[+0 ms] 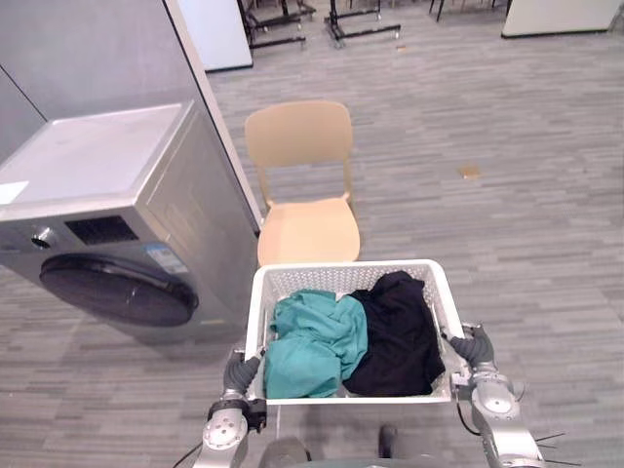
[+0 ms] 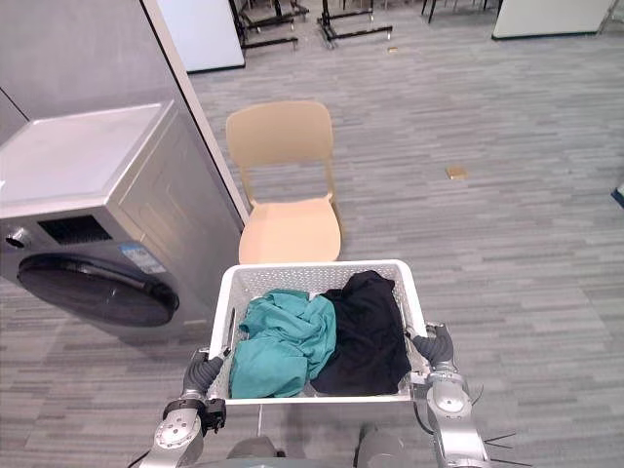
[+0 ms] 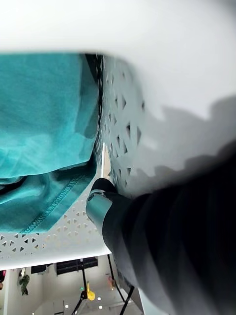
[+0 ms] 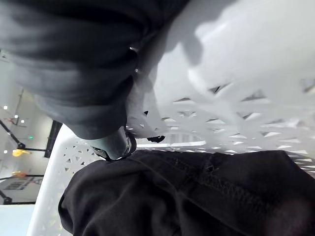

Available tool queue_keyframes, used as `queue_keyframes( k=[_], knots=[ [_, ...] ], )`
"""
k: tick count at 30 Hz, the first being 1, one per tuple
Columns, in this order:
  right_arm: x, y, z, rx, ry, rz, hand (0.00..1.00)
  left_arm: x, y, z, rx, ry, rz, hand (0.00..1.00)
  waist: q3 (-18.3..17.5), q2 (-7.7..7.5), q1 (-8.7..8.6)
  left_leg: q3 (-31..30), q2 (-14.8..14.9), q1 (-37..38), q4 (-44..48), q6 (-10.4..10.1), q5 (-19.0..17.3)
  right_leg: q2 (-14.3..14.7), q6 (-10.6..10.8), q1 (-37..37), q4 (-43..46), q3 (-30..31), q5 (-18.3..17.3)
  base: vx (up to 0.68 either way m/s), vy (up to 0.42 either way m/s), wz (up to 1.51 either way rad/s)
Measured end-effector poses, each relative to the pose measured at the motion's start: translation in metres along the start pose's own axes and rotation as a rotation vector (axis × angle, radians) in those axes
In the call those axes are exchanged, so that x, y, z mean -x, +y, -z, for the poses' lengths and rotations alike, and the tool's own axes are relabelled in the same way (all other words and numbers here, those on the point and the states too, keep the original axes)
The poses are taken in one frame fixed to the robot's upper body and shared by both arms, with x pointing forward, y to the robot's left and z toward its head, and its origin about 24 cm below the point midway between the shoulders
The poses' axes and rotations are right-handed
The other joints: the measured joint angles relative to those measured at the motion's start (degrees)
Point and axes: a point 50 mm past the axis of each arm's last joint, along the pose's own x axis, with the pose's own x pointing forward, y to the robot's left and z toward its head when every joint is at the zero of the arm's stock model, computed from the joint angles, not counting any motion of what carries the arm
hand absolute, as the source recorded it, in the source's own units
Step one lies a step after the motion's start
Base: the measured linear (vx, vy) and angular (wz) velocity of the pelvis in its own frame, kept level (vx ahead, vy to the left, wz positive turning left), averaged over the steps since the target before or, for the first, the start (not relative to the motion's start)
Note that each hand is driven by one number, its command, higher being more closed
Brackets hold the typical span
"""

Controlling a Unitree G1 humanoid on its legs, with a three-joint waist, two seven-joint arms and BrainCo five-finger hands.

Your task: Pick up the laundry basket with both hands and put the clothes into the washing machine.

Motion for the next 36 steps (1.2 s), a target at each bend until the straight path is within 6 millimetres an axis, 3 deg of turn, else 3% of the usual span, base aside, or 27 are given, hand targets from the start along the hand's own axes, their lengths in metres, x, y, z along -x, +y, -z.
queue_keyframes(
  k=[1,3,5,6,7,8,9,10,11,12,13,14,15,16,19,21,22,23,25,27,29,30,31,33,34,35,36],
  knots=[
    [-0.001,0.0,-0.005,-0.005,-0.021,0.002,1.0,0.0,0.0,-0.003,0.012,-0.015,-0.006,1.0,-0.01,-0.06,0.28,1.29,-0.51,-3.33,-5.5,0.71,-2.14,-0.55,0.43,2.06,-2.17,0.29,-0.27,0.42,0.063,-0.1],
    [-0.002,-0.001,-0.008,-0.007,-0.032,0.006,1.0,-0.002,0.001,-0.006,0.023,-0.029,0.0,1.0,0.2,-0.36,0.48,0.76,-3.37,-6.28,-19.9,0.69,-2.18,-2.4,2.36,4.16,-3.08,0.27,-1.65,0.42,0.123,0.01],
    [-0.002,-0.003,-0.007,-0.001,-0.028,0.009,1.0,-0.002,-0.001,-0.007,0.03,-0.03,0.003,1.0,0.3,-0.48,0.43,-0.65,-7.06,-5.23,-41.24,-3.01,2.55,-4.43,5.51,6.91,-3.56,-0.16,-3.46,0.56,0.244,0.05],
    [-0.004,-0.003,-0.003,0.005,-0.009,0.009,1.0,-0.001,-0.003,-0.006,0.034,-0.023,0.009,1.0,0.25,-0.14,0.93,-0.27,-8.45,-2.55,-48.9,2.06,12.26,-5.02,7.72,9.34,-4.4,-0.09,-4.92,0.49,0.219,0.03],
    [-0.004,-0.002,-0.002,0.001,-0.002,0.008,1.0,-0.001,-0.003,-0.006,0.03,-0.024,0.008,1.0,0.33,-0.87,0.93,-0.13,-9.24,-2.03,-49.22,3.17,12.31,-5.77,7.8,9.89,-4.69,-0.24,-4.97,0.51,0.219,0.11],
    [-0.003,0.002,0.0,-0.013,0.005,0.005,1.0,-0.002,0.001,-0.009,0.017,-0.034,0.003,1.0,0.12,-2.98,0.9,0.24,-11.2,-2.18,-48.12,5.03,11.25,-7.75,8.17,11.1,-5.75,-0.87,-4.74,0.38,0.173,0.28],
    [-0.004,0.001,-0.001,-0.019,0.003,0.012,1.0,-0.004,0.001,-0.011,0.013,-0.04,0.014,1.0,0.39,-3.5,1.04,0.1,-11.46,-3.82,-43.71,6.67,8.0,-8.77,9.6,11.82,-5.92,-1.84,-3.9,0.47,0.219,0.26],
    [-0.003,0.0,0.0,-0.023,0.007,0.016,1.0,-0.004,0.0,-0.011,0.013,-0.037,0.021,1.0,0.45,-3.7,1.59,0.1,-11.65,-4.06,-41.71,6.94,6.09,-9.19,10.06,12.18,-5.36,-1.88,-3.7,0.43,0.211,0.12],
    [-0.003,0.0,0.001,-0.016,0.011,0.018,1.0,-0.002,-0.001,-0.008,0.019,-0.027,0.025,1.0,0.46,-3.71,1.82,0.11,-12.15,-3.53,-39.24,7.29,2.68,-9.93,12.34,11.26,0.03,-1.83,-4.96,0.38,0.209,0.0],
    [-0.004,-0.001,0.005,-0.012,0.027,0.02,1.0,-0.002,-0.002,-0.006,0.019,-0.02,0.027,1.0,0.59,-3.83,1.57,0.17,-13.18,-1.48,-39.19,7.61,0.58,-12.27,15.39,6.94,12.75,-1.46,-6.9,0.43,0.243,0.03],
    [-0.004,-0.002,0.007,-0.009,0.036,0.023,1.0,-0.002,-0.003,-0.006,0.015,-0.016,0.032,1.0,0.64,-3.99,1.48,0.22,-13.84,0.0,-39.78,7.61,-0.09,-13.83,16.02,3.6,20.9,-1.06,-7.17,0.4,0.23,0.11],
    [-0.003,0.001,0.011,-0.005,0.053,0.021,1.0,-0.003,0.0,-0.005,-0.004,-0.011,0.033,1.0,0.7,-4.31,0.77,0.11,-15.17,3.02,-41.05,7.55,-0.9,-15.97,15.3,-2.1,34.39,-0.13,-7.68,0.4,0.208,0.19],
    [-0.001,0.006,0.016,-0.005,0.072,0.01,1.0,-0.003,0.004,-0.004,-0.021,-0.005,0.026,1.0,0.73,-4.48,-0.2,0.21,-16.2,6.55,-43.45,7.61,-1.0,-16.57,12.98,-5.64,40.13,-0.13,-8.96,0.34,0.151,0.17],
    [-0.001,0.008,0.017,-0.007,0.076,0.006,1.0,-0.003,0.006,-0.003,-0.029,-0.004,0.023,1.0,0.72,-4.49,-0.25,0.31,-16.56,8.01,-44.71,7.61,-0.99,-16.51,12.19,-7.04,40.38,-0.18,-9.42,0.31,0.112,0.07],
    [0.0,0.013,0.017,0.001,0.075,-0.008,1.0,-0.009,0.011,-0.003,-0.055,-0.001,0.01,1.0,0.56,-4.7,-0.38,0.1,-17.39,11.06,-47.47,7.54,-0.93,-13.47,9.48,-12.27,30.37,-1.37,-11.09,0.27,0.03,0.15],
    [0.0,0.015,0.019,0.008,0.087,-0.011,1.0,-0.011,0.012,0.002,-0.065,0.024,0.007,1.0,0.36,-5.19,-0.92,-1.34,-17.83,11.4,-47.25,7.41,-0.94,-9.62,8.72,-12.07,16.19,0.53,-7.49,0.24,-0.048,0.5],
    [0.001,0.013,0.026,0.023,0.114,-0.008,1.0,-0.014,0.009,0.01,-0.067,0.061,0.013,1.0,-0.04,-4.56,-1.75,-3.61,-17.91,11.76,-46.97,6.96,-1.09,-8.48,7.3,-10.83,13.53,1.37,-2.51,0.28,-0.072,0.49],
    [-0.001,0.009,0.031,0.056,0.131,-0.002,1.0,-0.014,0.005,0.013,-0.059,0.08,0.017,1.0,-0.2,-4.51,-1.26,-4.36,-17.39,11.71,-47.01,5.89,-1.23,-8.13,7.28,-10.41,12.37,1.42,-2.41,0.27,-0.065,0.31],
    [-0.005,0.009,0.026,0.075,0.111,0.011,1.0,-0.015,-0.001,0.013,-0.06,0.08,0.028,1.0,0.07,-4.24,-0.66,-4.26,-16.64,10.37,-47.02,5.69,-1.27,-7.43,6.93,-10.58,10.9,1.39,-2.2,0.21,-0.054,-0.11],
    [-0.011,0.009,0.016,0.079,0.076,0.032,1.0,-0.026,-0.005,0.0,-0.067,0.039,0.024,1.0,0.86,-4.19,-0.84,-3.95,-16.27,6.73,-44.49,5.52,-1.17,-7.4,6.52,-13.31,11.75,1.01,-1.94,0.12,-0.061,0.07],
    [-0.026,0.009,-0.012,0.065,-0.018,0.068,1.0,-0.046,-0.007,-0.035,-0.074,-0.074,0.016,1.0,5.91,-6.3,-0.2,-3.17,-15.2,-3.6,-31.91,2.24,-2.12,-8.82,5.96,-17.31,14.33,1.47,-1.87,-0.02,0.005,0.14],
    [-0.037,0.011,-0.036,0.045,-0.091,0.097,1.0,-0.056,-0.009,-0.058,-0.077,-0.147,-0.002,1.0,7.33,-6.42,-0.01,-2.38,-12.56,-9.49,-30.23,3.93,-3.67,-8.77,5.92,-22.16,17.32,1.27,-1.96,-0.12,0.033,0.02],
    [-0.041,0.01,-0.048,0.035,-0.128,0.108,1.0,-0.06,-0.009,-0.068,-0.074,-0.175,-0.015,1.0,7.63,-5.94,0.07,-2.4,-10.38,-11.55,-32.03,2.0,-1.37,-8.14,5.91,-24.79,19.44,0.83,-2.15,-0.16,0.05,-0.06],
    [-0.052,0.014,-0.085,-0.011,-0.237,0.142,1.0,-0.075,-0.009,-0.101,-0.064,-0.258,-0.065,1.0,11.29,-7.12,0.32,-1.65,-10.6,-16.09,-29.22,2.65,-1.65,-9.11,6.27,-30.24,24.55,1.36,-3.96,-0.15,0.039,0.07],
    [-0.053,0.013,-0.091,-0.015,-0.254,0.147,1.0,-0.077,-0.009,-0.106,-0.062,-0.268,-0.075,1.0,11.58,-7.1,0.39,-1.61,-10.79,-17.08,-28.68,2.65,-1.65,-9.53,6.32,-31.16,24.95,1.29,-4.0,-0.12,0.033,0.11],
    [-0.056,0.016,-0.103,-0.025,-0.287,0.147,0.0,-0.079,-0.007,-0.114,-0.057,-0.291,-0.098,0.0,12.2,-6.91,0.72,-1.34,-10.83,-18.59,-27.68,2.65,-1.65,-9.73,6.27,-32.71,25.74,1.41,-4.04,-0.1,0.042,-0.01],
    [-0.058,0.018,-0.112,-0.037,-0.31,0.15,0.0,-0.081,-0.005,-0.121,-0.057,-0.313,-0.119,0.0,12.83,-6.54,1.25,-1.21,-10.81,-19.48,-27.36,2.65,-1.65,-9.75,6.29,-33.53,25.79,1.49,-4.11,-0.1,0.034,-0.08]
  ],
)
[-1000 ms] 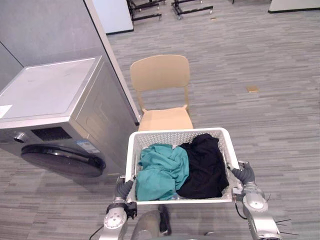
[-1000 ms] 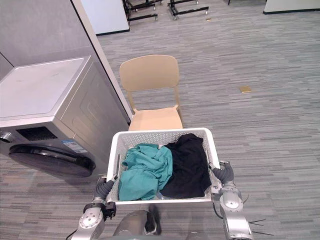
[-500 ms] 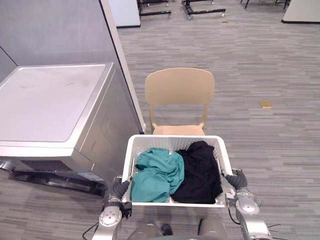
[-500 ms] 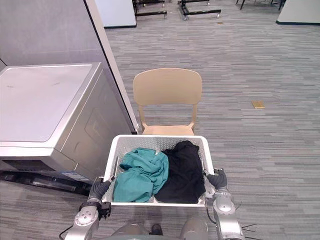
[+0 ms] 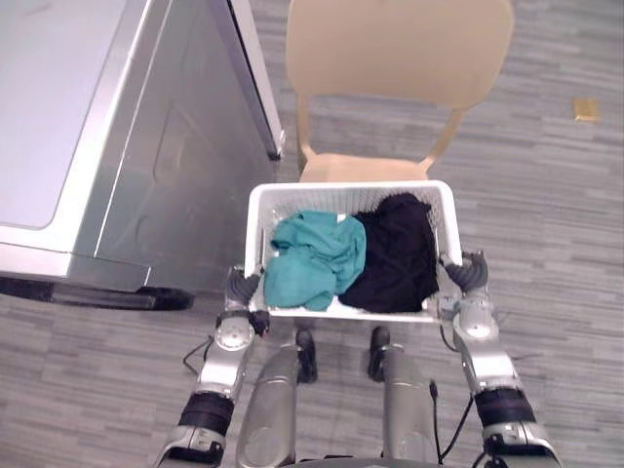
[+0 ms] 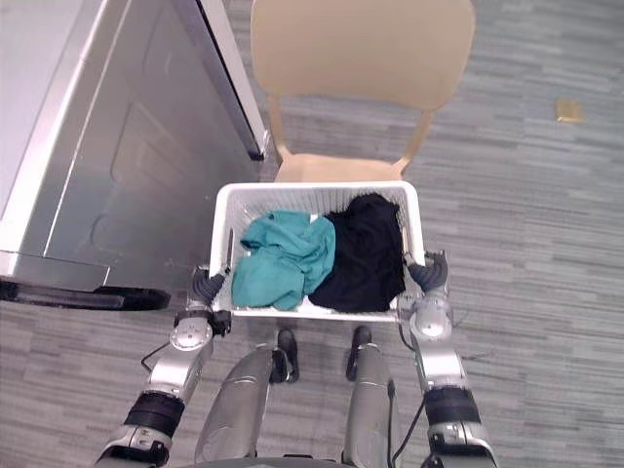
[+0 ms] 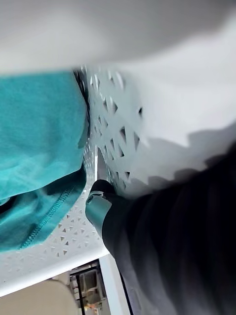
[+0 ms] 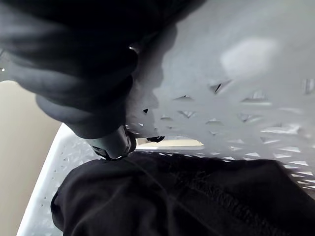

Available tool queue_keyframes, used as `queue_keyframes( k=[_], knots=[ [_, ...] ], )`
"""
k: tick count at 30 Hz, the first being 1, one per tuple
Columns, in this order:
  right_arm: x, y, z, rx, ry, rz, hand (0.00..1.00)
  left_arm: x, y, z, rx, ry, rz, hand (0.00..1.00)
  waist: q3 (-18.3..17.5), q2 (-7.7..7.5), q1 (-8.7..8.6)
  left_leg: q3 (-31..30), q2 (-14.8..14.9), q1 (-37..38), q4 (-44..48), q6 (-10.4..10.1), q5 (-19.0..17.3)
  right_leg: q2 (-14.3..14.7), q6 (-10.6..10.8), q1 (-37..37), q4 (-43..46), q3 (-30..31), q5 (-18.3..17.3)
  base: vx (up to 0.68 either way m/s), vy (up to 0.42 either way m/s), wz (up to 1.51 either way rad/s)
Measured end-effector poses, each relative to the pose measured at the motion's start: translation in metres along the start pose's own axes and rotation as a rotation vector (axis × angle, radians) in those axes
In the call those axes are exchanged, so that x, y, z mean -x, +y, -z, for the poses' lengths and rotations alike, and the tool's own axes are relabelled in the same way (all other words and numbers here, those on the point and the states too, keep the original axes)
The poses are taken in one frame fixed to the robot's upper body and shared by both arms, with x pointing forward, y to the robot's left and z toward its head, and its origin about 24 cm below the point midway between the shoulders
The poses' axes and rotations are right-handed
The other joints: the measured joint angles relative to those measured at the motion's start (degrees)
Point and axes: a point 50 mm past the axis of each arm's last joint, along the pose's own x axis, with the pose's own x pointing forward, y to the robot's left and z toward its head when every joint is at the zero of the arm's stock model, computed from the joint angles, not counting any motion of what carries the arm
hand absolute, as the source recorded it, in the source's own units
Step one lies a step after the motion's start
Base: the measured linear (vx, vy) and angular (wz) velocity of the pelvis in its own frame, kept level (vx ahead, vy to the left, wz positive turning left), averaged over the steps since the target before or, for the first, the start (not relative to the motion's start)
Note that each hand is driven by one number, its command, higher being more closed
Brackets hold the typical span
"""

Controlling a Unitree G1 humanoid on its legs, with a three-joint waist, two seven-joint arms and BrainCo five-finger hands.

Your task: Pick up the laundry basket with both hands and put the clothes into the washing machine.

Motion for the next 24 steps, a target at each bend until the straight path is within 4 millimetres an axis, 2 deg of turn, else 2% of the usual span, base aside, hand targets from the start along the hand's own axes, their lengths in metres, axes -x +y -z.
queue_keyframes(
  k=[2,5,9,15,18,21,24],
  knots=[
    [-0.004,0.004,-0.009,-0.043,-0.017,0.015,0.0,-0.005,0.002,-0.009,0.008,-0.025,-0.043,0.0,0.39,0.22,0.61,0.14,0.23,-1.41,0.05,0.0,0.01,0.11,-0.08,-1.49,0.04,-0.05,-0.05,-0.1,-0.023,-0.06],
    [-0.008,0.012,-0.022,-0.076,-0.045,0.015,0.0,-0.019,0.005,-0.017,0.02,-0.022,-0.1,0.0,0.82,0.28,0.41,-0.26,0.96,-3.93,-0.17,0.0,-0.02,0.32,-0.46,-3.81,-0.01,-0.38,-0.24,-0.09,-0.058,0.03],
    [-0.009,0.011,-0.024,-0.085,-0.049,0.039,0.0,-0.027,0.003,-0.032,0.043,-0.055,-0.111,0.0,1.8,0.22,0.43,-0.3,2.02,-5.46,0.04,-0.01,-0.02,1.03,-1.36,-5.42,1.05,-0.96,-0.14,-0.07,-0.089,0.03],
    [0.0,0.012,-0.039,-0.148,-0.121,0.041,0.0,-0.024,0.001,-0.03,0.074,-0.042,-0.123,0.0,1.91,0.11,0.31,0.51,2.39,-4.03,-0.94,-0.37,0.22,1.4,-1.97,-5.28,1.61,-0.28,-0.29,0.0,-0.055,-0.07],
    [0.012,0.011,-0.046,-0.213,-0.164,0.055,0.0,-0.016,-0.002,-0.031,0.116,-0.059,-0.12,0.0,1.93,0.07,0.42,0.47,2.56,-3.23,-1.03,-0.39,0.21,1.54,-2.44,-4.48,1.57,-0.35,-0.58,0.0,-0.013,0.0],
    [0.017,0.001,-0.045,-0.219,-0.182,0.078,0.0,-0.011,0.007,-0.032,0.142,-0.09,-0.152,0.0,1.95,0.05,0.44,0.49,2.57,-2.9,-1.02,-0.38,0.21,1.54,-2.6,-4.21,1.83,-0.37,-0.68,0.0,0.0,0.0],
    [0.027,-0.008,-0.041,-0.218,-0.198,0.088,0.0,-0.003,0.021,-0.02,0.15,-0.071,-0.197,0.0,2.04,0.02,0.41,0.48,2.66,-0.79,-1.06,-0.39,0.2,1.54,-3.07,-2.07,1.86,-0.61,-1.16,0.03,-0.015,0.01]
  ],
)
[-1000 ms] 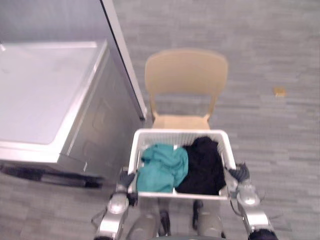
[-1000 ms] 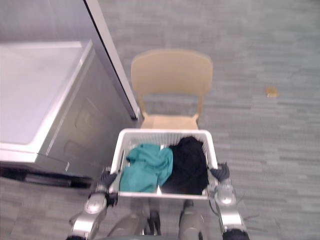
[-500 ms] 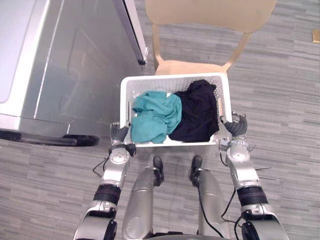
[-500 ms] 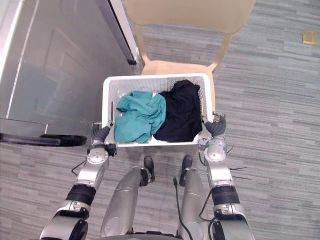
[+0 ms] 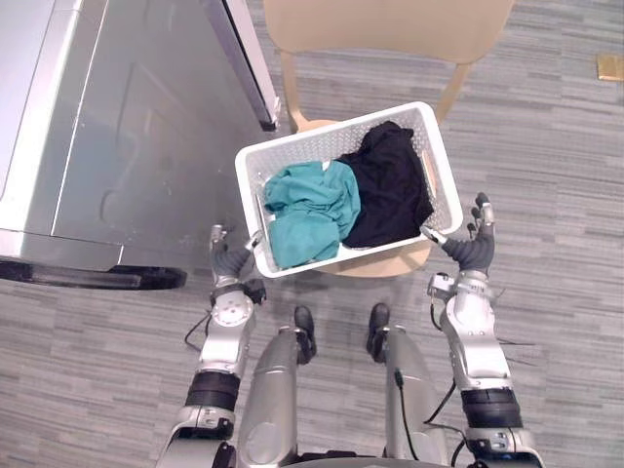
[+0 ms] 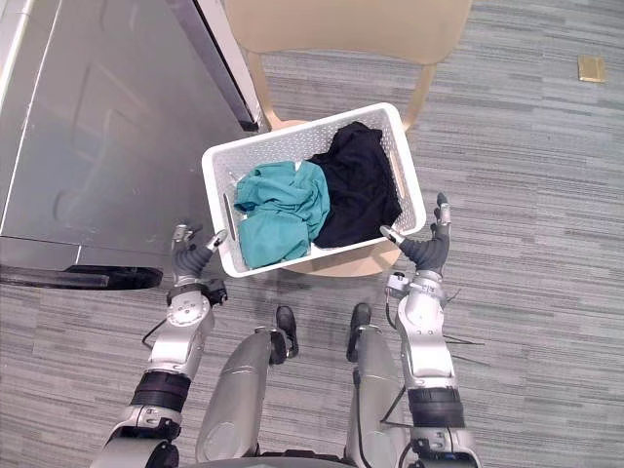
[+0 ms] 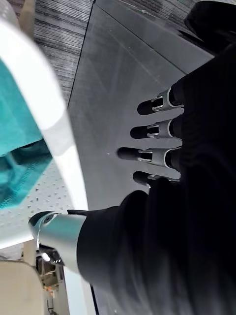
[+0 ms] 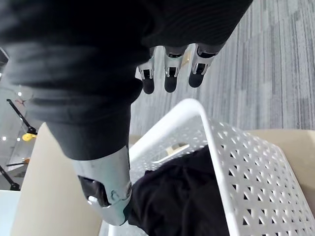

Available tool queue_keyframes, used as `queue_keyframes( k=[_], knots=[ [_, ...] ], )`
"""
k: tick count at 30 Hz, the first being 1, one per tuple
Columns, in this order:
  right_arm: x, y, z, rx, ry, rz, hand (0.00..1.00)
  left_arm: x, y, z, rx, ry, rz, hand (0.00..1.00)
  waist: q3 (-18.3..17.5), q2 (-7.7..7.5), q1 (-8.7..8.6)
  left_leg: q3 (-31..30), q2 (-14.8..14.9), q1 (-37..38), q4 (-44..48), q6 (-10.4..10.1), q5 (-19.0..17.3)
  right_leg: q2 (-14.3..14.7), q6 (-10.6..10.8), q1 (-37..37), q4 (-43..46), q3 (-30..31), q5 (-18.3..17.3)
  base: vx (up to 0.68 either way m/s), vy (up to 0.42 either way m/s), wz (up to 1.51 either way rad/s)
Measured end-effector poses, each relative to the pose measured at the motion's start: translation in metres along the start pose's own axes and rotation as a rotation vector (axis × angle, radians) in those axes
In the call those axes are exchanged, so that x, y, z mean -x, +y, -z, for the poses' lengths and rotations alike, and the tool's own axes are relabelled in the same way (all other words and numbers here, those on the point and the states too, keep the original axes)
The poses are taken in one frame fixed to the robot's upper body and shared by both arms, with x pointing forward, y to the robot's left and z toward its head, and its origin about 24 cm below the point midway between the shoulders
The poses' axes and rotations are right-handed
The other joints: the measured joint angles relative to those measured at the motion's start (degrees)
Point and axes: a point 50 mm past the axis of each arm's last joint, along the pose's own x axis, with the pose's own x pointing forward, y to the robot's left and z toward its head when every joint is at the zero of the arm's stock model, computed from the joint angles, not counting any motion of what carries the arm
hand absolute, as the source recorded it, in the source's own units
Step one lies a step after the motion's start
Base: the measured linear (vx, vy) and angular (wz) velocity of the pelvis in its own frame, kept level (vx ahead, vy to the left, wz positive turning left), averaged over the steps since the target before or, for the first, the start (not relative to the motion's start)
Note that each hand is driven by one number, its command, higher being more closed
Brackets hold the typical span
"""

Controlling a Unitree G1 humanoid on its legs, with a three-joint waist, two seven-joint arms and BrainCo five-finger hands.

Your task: Pick up the laundry basket with both hands and put the clothes into the washing machine.

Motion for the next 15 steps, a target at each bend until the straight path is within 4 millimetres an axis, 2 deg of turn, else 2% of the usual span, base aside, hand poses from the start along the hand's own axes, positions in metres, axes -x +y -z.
queue_keyframes(
  k=[3,6,9,10,13,15],
  knots=[
    [0.01,-0.009,-0.003,0.005,-0.026,-0.013,0.0,0.01,0.016,0.01,0.005,0.016,-0.03,0.0,0.0,-0.07,0.11,-0.06,-0.07,1.84,-0.71,-0.05,-0.13,-0.2,-0.13,1.87,-0.2,-0.44,-0.83,0.0,-0.021,0.1],
    [0.02,-0.018,0.001,0.041,-0.02,-0.051,0.0,0.026,0.034,0.029,-0.005,0.079,-0.063,0.0,-0.02,-0.11,0.27,-0.14,-0.14,3.88,-1.84,-0.34,-0.3,-0.37,-0.47,3.77,-0.36,-1.01,-1.65,0.01,-0.039,0.1],
    [0.033,-0.026,0.015,0.102,0.038,-0.095,0.0,0.049,0.043,0.056,-0.014,0.179,-0.037,0.0,-0.18,-0.17,1.18,-0.12,-0.15,7.09,-3.83,-0.49,-0.26,-0.39,-0.36,6.9,-1.49,-1.7,-2.32,0.04,-0.041,0.08],
    [0.039,-0.029,0.022,0.12,0.068,-0.108,0.0,0.056,0.044,0.063,-0.001,0.212,-0.025,0.0,-0.44,-0.19,1.45,-0.13,-0.16,8.1,-4.64,-0.61,-0.18,-0.4,-0.37,8.04,-2.11,-2.12,-2.39,0.07,-0.041,0.18],
    [0.06,-0.039,0.055,0.183,0.226,-0.149,0.0,0.083,0.052,0.093,0.019,0.347,0.006,0.0,-4.31,-0.48,1.65,-0.4,-0.29,10.71,-7.42,-0.88,0.54,-0.57,-0.04,11.39,-4.43,-4.08,-2.43,0.14,-0.032,0.24],
    [0.076,-0.046,0.084,0.228,0.366,-0.171,0.0,0.104,0.059,0.122,0.009,0.482,0.033,0.0,-6.98,-0.73,1.69,-0.81,-1.05,14.97,-10.44,-0.88,1.41,-1.03,0.47,15.36,-6.11,-4.95,-2.76,0.2,-0.016,0.15]
  ],
)
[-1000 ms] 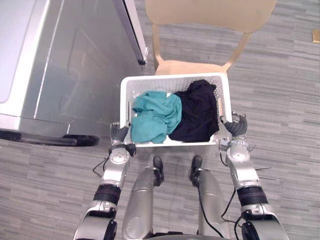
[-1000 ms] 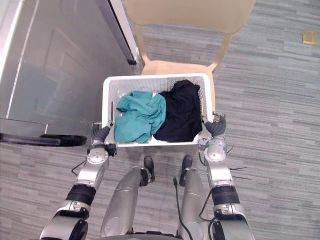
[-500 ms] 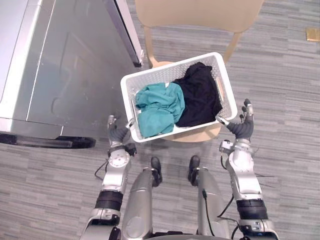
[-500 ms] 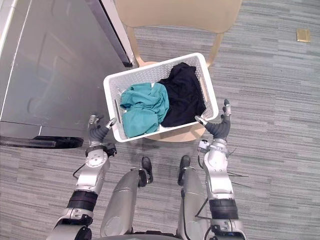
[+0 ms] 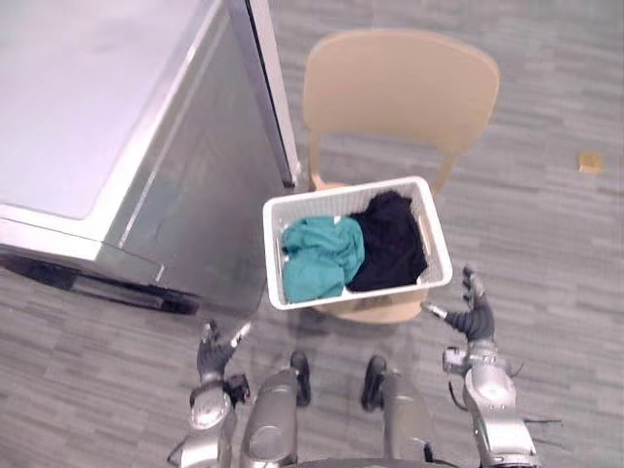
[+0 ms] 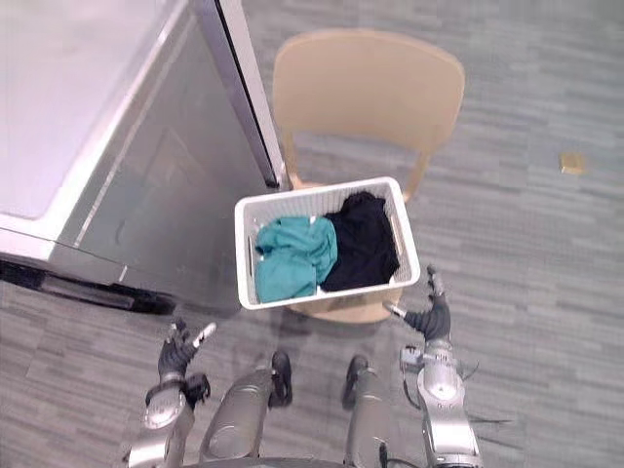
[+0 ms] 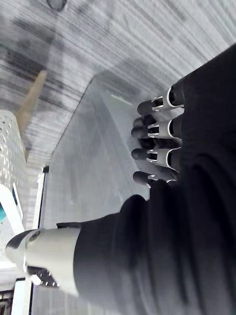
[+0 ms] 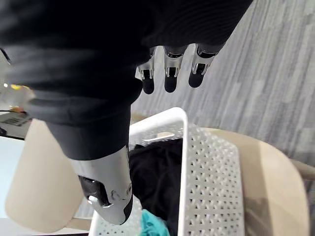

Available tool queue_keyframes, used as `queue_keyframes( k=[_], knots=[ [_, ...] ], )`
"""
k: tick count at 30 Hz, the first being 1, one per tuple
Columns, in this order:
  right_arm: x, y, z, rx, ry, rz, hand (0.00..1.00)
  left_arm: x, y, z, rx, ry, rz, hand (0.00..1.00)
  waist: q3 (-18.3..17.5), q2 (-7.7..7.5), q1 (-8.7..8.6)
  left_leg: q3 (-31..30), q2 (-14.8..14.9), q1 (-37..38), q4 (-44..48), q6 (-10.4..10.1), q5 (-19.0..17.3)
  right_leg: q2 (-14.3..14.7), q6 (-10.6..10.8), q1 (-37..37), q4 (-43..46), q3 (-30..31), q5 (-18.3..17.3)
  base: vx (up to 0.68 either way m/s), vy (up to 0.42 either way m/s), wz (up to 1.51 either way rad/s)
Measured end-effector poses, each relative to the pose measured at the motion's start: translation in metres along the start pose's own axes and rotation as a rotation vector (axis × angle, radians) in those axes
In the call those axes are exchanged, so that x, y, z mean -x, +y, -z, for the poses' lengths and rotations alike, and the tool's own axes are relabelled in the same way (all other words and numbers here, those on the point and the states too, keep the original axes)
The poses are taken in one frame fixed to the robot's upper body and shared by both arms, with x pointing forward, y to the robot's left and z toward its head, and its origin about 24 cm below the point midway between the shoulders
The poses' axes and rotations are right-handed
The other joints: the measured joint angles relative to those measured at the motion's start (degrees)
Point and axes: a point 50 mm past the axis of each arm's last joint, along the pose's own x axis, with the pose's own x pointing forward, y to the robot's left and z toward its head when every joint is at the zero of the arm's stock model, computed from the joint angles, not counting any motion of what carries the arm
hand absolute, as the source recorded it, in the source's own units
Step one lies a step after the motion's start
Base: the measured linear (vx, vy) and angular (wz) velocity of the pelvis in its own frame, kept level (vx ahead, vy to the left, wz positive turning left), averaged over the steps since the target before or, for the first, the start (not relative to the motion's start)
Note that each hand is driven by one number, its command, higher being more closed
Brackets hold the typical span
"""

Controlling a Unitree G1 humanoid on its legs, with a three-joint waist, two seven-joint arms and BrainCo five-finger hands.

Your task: Pick up the laundry basket with both hands and put the clothes into the washing machine.

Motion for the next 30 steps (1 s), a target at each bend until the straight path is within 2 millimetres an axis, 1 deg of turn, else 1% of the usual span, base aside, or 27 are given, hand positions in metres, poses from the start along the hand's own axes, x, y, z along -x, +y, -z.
queue_keyframes(
  k=[1,3,4,6,8,10,12,13,14,15,16,17,18,19,20,21,22,23,24,25,26,27,28,29,30],
  knots=[
    [0.002,0.0,0.008,0.004,0.036,-0.005,0.0,0.002,0.001,0.008,-0.004,0.033,0.005,0.0,-0.75,-0.01,0.0,-0.05,-0.2,0.98,-0.72,-0.06,0.07,-0.14,0.24,0.96,-0.39,-0.25,-0.16,0.15,-0.005,0.2],
    [0.009,0.0,0.037,0.023,0.165,-0.001,0.0,0.007,0.006,0.034,-0.03,0.136,0.01,0.0,-3.75,0.08,0.01,-0.71,-0.97,3.72,-3.43,-0.02,0.76,-0.5,0.5,3.95,-2.33,-1.34,-0.33,0.14,0.004,0.2],
    [0.01,0.0,0.044,0.026,0.194,-0.001,0.0,0.008,0.007,0.038,-0.036,0.156,0.007,0.0,-4.32,0.14,0.01,-0.74,-1.0,4.32,-3.97,-0.17,0.98,-0.5,0.53,4.74,-2.86,-1.64,-0.31,0.12,0.006,0.22],
    [0.017,0.002,0.071,0.037,0.32,-0.016,0.0,0.01,0.016,0.055,-0.068,0.233,-0.017,0.0,-6.18,0.21,0.05,-1.35,-1.3,7.1,-6.24,-0.63,1.9,-0.51,0.69,8.42,-5.27,-3.24,-0.22,0.1,0.003,0.28],
    [0.021,0.003,0.086,0.043,0.397,-0.024,0.0,0.011,0.023,0.065,-0.103,0.275,-0.018,0.0,-7.29,0.5,-0.02,-2.81,-1.67,8.58,-7.58,-0.87,2.62,-0.58,0.81,10.73,-6.58,-4.99,-0.22,0.07,-0.012,0.36],
    [0.027,0.003,0.097,0.048,0.456,-0.025,0.0,0.01,0.026,0.069,-0.141,0.299,-0.02,0.0,-7.76,0.65,0.05,-4.36,-2.03,9.02,-8.5,-1.26,3.77,-0.84,0.82,12.37,-7.36,-7.09,-0.22,0.04,-0.038,0.55],
    [0.026,0.005,0.103,0.047,0.487,-0.028,0.0,0.008,0.027,0.069,-0.161,0.303,-0.023,0.0,-7.85,0.68,0.12,-6.17,-2.55,7.73,-8.43,-1.78,5.36,-1.49,0.81,12.24,-6.89,-9.27,-0.23,-0.03,-0.061,0.68],
    [0.023,0.005,0.104,0.047,0.496,-0.029,0.0,0.005,0.024,0.067,-0.168,0.3,-0.018,0.0,-7.82,0.65,0.0,-7.24,-2.93,6.21,-7.85,-3.24,6.71,-2.28,0.8,12.13,-6.53,-11.26,-0.23,-0.11,-0.044,0.9],
    [0.021,0.006,0.103,0.041,0.497,-0.027,0.0,0.001,0.021,0.064,-0.168,0.291,-0.012,0.0,-7.82,0.57,0.0,-7.0,-2.99,4.6,-7.76,-5.01,8.05,-3.34,0.72,11.99,-6.15,-13.65,-0.18,-0.12,-0.029,0.95],
    [0.019,0.007,0.104,0.035,0.501,-0.023,0.0,0.0,0.02,0.063,-0.169,0.292,-0.01,0.0,-7.59,-0.23,-0.05,-5.96,-2.88,4.28,-7.86,-5.16,8.05,-4.17,0.55,12.02,-6.15,-15.15,-0.09,-0.11,-0.007,0.9],
    [0.018,0.006,0.106,0.029,0.518,-0.013,0.0,-0.001,0.018,0.065,-0.175,0.302,-0.004,0.0,-7.93,0.37,-0.14,-1.5,-0.85,3.87,-6.37,-4.27,7.25,-4.82,0.37,12.19,-6.27,-17.31,-0.11,-0.06,0.01,0.69],
    [0.016,0.001,0.108,0.03,0.526,0.004,0.0,-0.002,0.017,0.066,-0.187,0.314,0.001,0.0,-7.83,0.02,-0.22,1.4,1.22,3.93,-4.23,-2.95,6.23,-5.59,0.35,12.21,-6.16,-18.61,-0.05,-0.06,0.035,0.73],
    [0.014,-0.005,0.11,0.033,0.541,0.022,0.0,0.0,0.018,0.071,-0.198,0.337,0.0,0.0,-7.98,0.2,-0.36,3.11,3.34,4.35,-2.29,-1.99,5.61,-6.51,0.49,12.3,-5.95,-19.72,0.33,-0.04,0.072,0.56],
    [0.014,-0.005,0.113,0.037,0.558,0.022,0.0,-0.001,0.017,0.073,-0.205,0.35,0.002,0.0,-8.07,0.36,-0.38,4.23,5.79,5.27,-1.04,-1.78,5.46,-7.38,0.82,12.05,-5.63,-19.92,0.79,-0.07,0.223,0.49],
    [0.012,-0.011,0.116,0.055,0.575,0.028,0.0,0.0,0.018,0.078,-0.211,0.375,0.001,0.0,-8.07,0.38,-0.52,5.29,8.85,7.38,-1.12,-1.81,5.48,-8.73,1.93,11.71,-5.29,-19.88,1.48,-0.08,0.341,0.47],
    [0.009,-0.017,0.117,0.076,0.584,0.036,0.0,0.003,0.018,0.083,-0.223,0.405,0.003,0.0,-8.5,1.05,-1.57,5.84,11.62,9.88,-3.35,-2.01,5.99,-10.53,3.65,11.26,-5.12,-20.47,2.67,-0.09,0.394,0.4],
    [0.009,-0.018,0.118,0.079,0.586,0.038,0.0,0.003,0.018,0.084,-0.225,0.409,0.004,0.0,-8.65,1.31,-1.97,5.97,12.24,10.26,-4.27,-2.13,6.59,-10.76,4.09,11.22,-5.11,-20.79,2.93,-0.09,0.421,0.67],
    [0.009,-0.024,0.119,0.082,0.594,0.057,0.0,0.003,0.018,0.085,-0.229,0.414,0.005,0.0,-9.69,2.99,-3.47,5.55,12.6,11.38,-8.62,-6.34,7.69,-12.02,6.04,11.14,-5.38,-22.16,4.3,-0.08,0.459,0.9],
    [0.013,-0.026,0.124,0.062,0.622,0.087,0.0,-0.004,0.018,0.077,-0.257,0.39,0.016,0.0,-9.53,2.57,-4.29,6.8,10.26,11.48,-11.5,-7.3,7.06,-12.83,7.33,12.25,-8.33,-23.08,6.82,-0.08,0.456,0.99],
    [0.016,-0.022,0.126,0.05,0.641,0.082,0.0,-0.009,0.019,0.072,-0.275,0.37,0.019,0.0,-9.52,2.04,-4.47,6.73,9.03,11.31,-12.72,-7.32,7.08,-12.94,7.46,12.79,-10.47,-23.05,8.23,-0.07,0.417,0.83],
    [0.022,-0.011,0.131,0.025,0.672,0.062,0.0,-0.015,0.025,0.064,-0.306,0.347,0.015,0.0,-9.42,0.83,-4.24,5.75,7.07,10.72,-13.22,-7.27,7.05,-13.34,7.39,13.86,-13.85,-22.82,10.29,-0.07,0.35,0.53],
    [0.025,0.0,0.132,-0.011,0.688,0.05,0.0,-0.017,0.033,0.061,-0.342,0.339,0.006,0.0,-9.29,-0.27,-4.03,5.61,5.88,10.11,-11.56,-6.63,6.68,-13.83,6.62,14.83,-15.68,-21.49,11.75,-0.06,0.311,0.4],
    [0.026,0.004,0.132,-0.021,0.692,0.044,0.0,-0.018,0.037,0.061,-0.354,0.34,0.001,0.0,-9.19,-0.56,-3.81,5.64,5.42,9.86,-10.23,-5.99,6.06,-14.08,6.24,15.4,-16.0,-20.64,12.39,-0.06,0.254,0.2],
    [0.028,0.007,0.133,-0.026,0.698,0.036,0.0,-0.018,0.043,0.061,-0.366,0.345,-0.014,0.0,-9.02,-0.63,-3.13,5.71,5.11,9.85,-7.87,-5.22,4.14,-14.66,5.97,15.91,-15.58,-19.09,12.86,-0.08,0.21,0.02],
    [0.025,0.011,0.13,-0.019,0.689,0.018,0.0,-0.015,0.049,0.064,-0.373,0.355,-0.034,0.0,-8.93,-0.47,-2.85,6.01,4.73,9.64,-6.19,-4.63,2.08,-15.28,5.57,15.14,-13.66,-17.47,12.7,-0.09,0.212,-0.05]
  ],
)
